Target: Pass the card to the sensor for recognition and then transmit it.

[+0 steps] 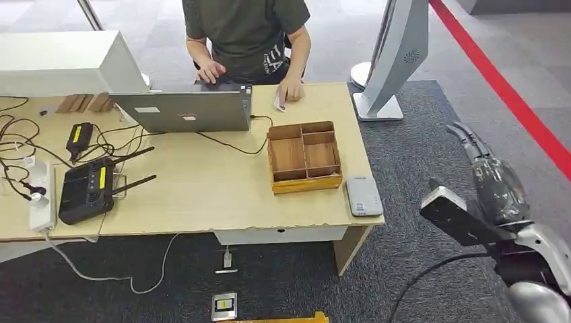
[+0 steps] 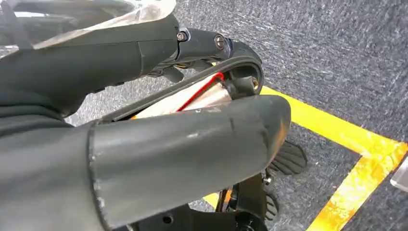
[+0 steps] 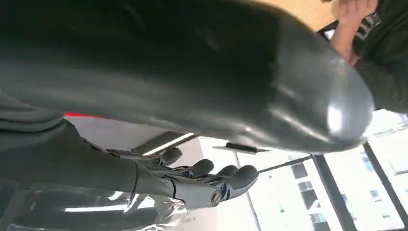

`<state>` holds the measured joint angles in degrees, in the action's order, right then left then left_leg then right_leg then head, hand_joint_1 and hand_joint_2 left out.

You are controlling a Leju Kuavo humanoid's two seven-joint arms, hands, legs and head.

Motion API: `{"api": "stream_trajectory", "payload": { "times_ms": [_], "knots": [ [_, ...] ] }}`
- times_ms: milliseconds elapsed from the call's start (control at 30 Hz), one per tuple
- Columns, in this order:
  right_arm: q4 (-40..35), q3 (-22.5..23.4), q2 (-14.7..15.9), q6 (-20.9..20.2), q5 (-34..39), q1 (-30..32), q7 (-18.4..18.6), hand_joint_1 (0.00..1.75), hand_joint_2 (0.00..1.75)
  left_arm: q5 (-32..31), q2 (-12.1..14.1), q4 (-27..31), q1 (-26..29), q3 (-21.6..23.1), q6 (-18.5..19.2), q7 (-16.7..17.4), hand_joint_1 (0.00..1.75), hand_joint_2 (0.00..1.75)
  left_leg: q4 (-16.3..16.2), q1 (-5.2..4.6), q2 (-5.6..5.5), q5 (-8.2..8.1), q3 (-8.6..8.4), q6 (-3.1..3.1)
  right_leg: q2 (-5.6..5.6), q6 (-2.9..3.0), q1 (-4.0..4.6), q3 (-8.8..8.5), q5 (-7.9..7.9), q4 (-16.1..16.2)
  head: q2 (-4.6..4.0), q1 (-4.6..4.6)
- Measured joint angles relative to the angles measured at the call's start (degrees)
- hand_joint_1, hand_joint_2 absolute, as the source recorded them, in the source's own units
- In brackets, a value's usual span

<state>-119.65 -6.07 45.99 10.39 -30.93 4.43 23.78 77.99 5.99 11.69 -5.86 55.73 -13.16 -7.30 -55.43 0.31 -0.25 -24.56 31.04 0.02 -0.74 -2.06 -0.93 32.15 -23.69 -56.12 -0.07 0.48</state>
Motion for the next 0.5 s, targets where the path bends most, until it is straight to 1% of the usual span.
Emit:
{"api": "stream_trajectory", "payload": {
  "times_ms": [100,167,267,333,433,500],
  "knots": [
    [-1.0,0.8,-0.9,4.2,-2.4,3.0,0.0,0.0,0.0,0.7,-0.5,0.0,0.0,-0.6,-0.2,-0.6,0.0,0.0,0.0,0.01,0.01,-0.01,0.0,0.0,0.01,0.01,0.01,0.01,-0.01,0.0,0.0,-0.02],
    [-0.9,0.3,-2.4,9.3,-5.6,4.4,-0.2,0.0,0.0,0.8,-1.0,0.0,-0.1,-1.0,-0.2,-1.2,0.0,0.0,0.0,0.01,0.01,-0.01,0.02,-0.01,0.01,0.0,0.01,0.01,-0.03,0.0,0.0,-0.02],
    [0.0,-2.3,-4.1,15.9,-8.0,5.2,0.5,0.0,0.0,1.1,-1.7,0.1,-0.2,-1.4,-0.4,-1.7,0.0,0.0,0.0,0.02,0.02,-0.01,0.0,-0.01,0.01,0.0,0.02,0.01,-0.03,0.0,0.0,0.0],
    [1.0,-4.4,-5.6,19.4,-11.2,5.5,1.4,0.0,0.0,1.3,-1.9,0.1,-0.3,-1.4,-0.7,-1.8,0.0,0.0,0.0,0.02,0.04,-0.01,0.01,-0.01,0.01,0.0,0.02,0.01,-0.03,0.0,0.0,-0.02],
    [3.2,-7.8,-7.9,22.1,-17.0,5.4,2.5,0.0,0.0,1.4,-1.9,0.1,-0.3,-1.7,-1.3,-1.3,0.0,0.0,0.0,0.05,0.04,0.01,0.01,-0.03,0.01,0.02,0.05,0.0,-0.02,0.0,0.0,-0.02],
    [4.8,-10.3,-9.7,22.1,-22.7,5.1,3.2,0.0,0.0,1.4,-1.9,0.1,-0.3,-1.8,-1.5,-0.9,0.0,0.0,0.0,0.05,0.04,0.02,0.01,-0.05,0.01,0.03,0.05,0.0,-0.02,0.0,0.0,-0.02]
  ]
}}
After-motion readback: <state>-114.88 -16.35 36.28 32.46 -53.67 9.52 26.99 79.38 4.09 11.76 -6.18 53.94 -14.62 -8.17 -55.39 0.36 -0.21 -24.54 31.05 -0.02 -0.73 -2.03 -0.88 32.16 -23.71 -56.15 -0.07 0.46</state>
